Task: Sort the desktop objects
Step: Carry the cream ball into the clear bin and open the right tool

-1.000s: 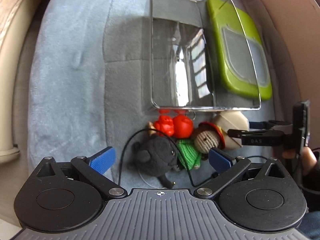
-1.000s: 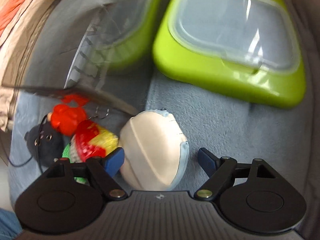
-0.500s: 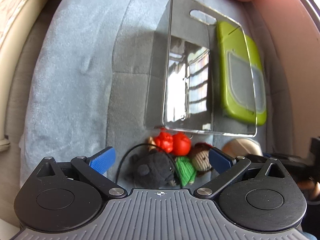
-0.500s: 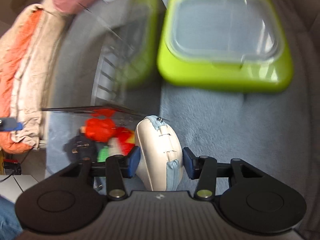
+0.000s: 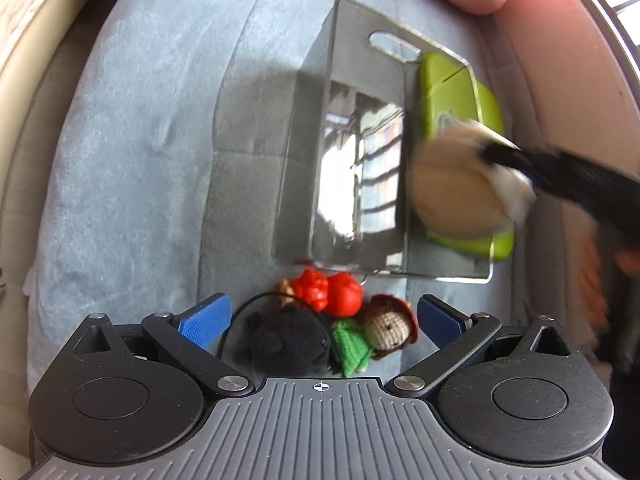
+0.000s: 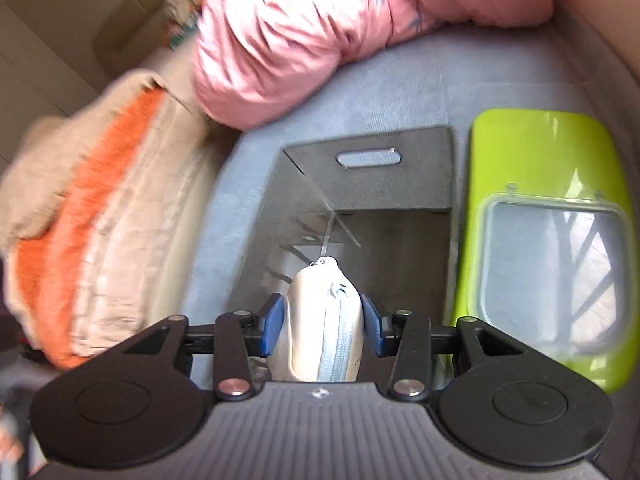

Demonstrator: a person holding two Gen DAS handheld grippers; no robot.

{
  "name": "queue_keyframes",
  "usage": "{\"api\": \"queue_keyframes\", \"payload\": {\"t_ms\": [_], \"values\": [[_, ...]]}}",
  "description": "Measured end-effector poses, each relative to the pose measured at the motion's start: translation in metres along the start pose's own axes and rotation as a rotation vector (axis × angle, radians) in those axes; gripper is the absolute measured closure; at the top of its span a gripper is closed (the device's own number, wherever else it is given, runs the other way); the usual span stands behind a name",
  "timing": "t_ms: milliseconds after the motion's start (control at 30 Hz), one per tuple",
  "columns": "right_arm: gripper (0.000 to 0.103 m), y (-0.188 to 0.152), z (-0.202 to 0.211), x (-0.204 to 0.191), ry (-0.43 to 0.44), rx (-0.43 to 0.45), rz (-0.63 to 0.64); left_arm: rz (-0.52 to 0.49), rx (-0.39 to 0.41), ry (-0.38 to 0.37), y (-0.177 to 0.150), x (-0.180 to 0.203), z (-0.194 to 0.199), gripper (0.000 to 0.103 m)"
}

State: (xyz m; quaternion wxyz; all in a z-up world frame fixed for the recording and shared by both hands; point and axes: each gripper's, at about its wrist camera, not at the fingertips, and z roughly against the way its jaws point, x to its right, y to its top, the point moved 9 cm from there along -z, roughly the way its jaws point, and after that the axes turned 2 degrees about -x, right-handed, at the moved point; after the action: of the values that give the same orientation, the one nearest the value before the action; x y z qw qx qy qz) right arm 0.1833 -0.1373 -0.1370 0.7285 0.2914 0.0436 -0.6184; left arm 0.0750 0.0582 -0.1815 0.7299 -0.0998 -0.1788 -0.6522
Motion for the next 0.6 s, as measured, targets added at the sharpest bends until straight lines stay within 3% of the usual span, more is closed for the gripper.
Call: {"api": "queue_keyframes", "payload": {"t_ms": [100,200,267,367,400,600], "values": [[0.058,-0.004,-0.057,-0.001,-0.063,-0.034,0.03,0.01,-0.004,-0.003,0.0,-0.007,-0.001,0.0],[0.055,-0.014,-0.076,-0.001,-0.079,-0.047,0.045,0.017,0.004,-0.007,0.002,-0.011,0.0,0.0],[0.055,-0.018,-0.076,-0.003,-0.076,-0.044,0.053,0.022,0.005,-0.006,0.003,-0.013,-0.001,0.0],[0.039,-0.017,-0.063,-0.007,-0.086,-0.001,0.089,0.012,-0.004,-0.008,0.001,-0.011,-0.002,0.0],[0.039,-0.016,-0.058,-0.008,-0.09,0.015,0.103,0.009,-0.007,-0.009,0.0,-0.01,-0.003,0.0],[0.029,-0.028,-0.009,-0.013,-0.013,0.074,0.097,-0.051,-0.015,-0.005,-0.004,0.004,-0.011,0.0]]}}
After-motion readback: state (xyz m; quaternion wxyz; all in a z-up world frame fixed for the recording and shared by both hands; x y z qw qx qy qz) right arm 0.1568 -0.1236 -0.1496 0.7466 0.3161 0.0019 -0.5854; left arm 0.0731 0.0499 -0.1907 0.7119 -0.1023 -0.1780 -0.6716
